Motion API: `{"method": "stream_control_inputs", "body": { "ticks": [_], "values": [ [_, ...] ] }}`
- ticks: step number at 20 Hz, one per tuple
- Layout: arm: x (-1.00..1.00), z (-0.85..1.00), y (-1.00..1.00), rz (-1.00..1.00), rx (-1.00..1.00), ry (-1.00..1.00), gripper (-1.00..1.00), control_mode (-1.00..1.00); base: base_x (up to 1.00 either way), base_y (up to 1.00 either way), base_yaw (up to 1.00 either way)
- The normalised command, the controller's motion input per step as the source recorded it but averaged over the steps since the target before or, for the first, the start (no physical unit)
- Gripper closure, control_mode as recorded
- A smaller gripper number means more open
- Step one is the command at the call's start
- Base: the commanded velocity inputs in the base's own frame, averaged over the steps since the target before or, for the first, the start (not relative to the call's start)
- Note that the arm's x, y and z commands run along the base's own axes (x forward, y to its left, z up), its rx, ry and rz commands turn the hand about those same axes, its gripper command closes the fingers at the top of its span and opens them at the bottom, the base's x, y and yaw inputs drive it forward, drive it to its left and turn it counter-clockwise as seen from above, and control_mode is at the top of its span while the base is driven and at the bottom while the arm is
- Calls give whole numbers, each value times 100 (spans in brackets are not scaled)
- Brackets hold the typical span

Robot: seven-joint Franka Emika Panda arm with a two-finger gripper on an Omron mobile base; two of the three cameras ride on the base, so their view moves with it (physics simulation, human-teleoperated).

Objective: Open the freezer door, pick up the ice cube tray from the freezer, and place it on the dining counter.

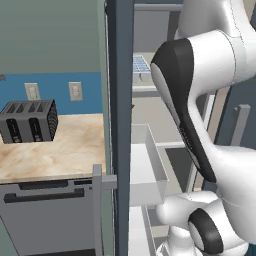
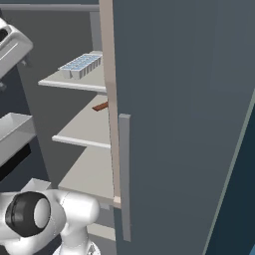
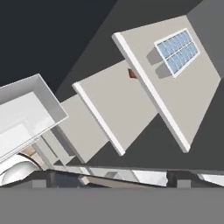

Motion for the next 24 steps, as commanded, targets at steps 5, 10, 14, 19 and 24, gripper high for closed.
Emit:
{"method": "stream_control_inputs", "body": {
  "ticks": [5,10,14,19,24],
  "values": [
    [55,-4,-2,1,0,0,-100,-100,0,0,0],
    [56,-15,0,1,0,0,-100,-100,0,0,0],
    [53,-20,0,2,-2,0,-100,-100,0,0,0],
    [46,-24,0,2,-2,-2,-100,-100,0,0,0],
    [44,-25,-2,4,-4,-8,-100,-100,0,0,0]
  ]
}}
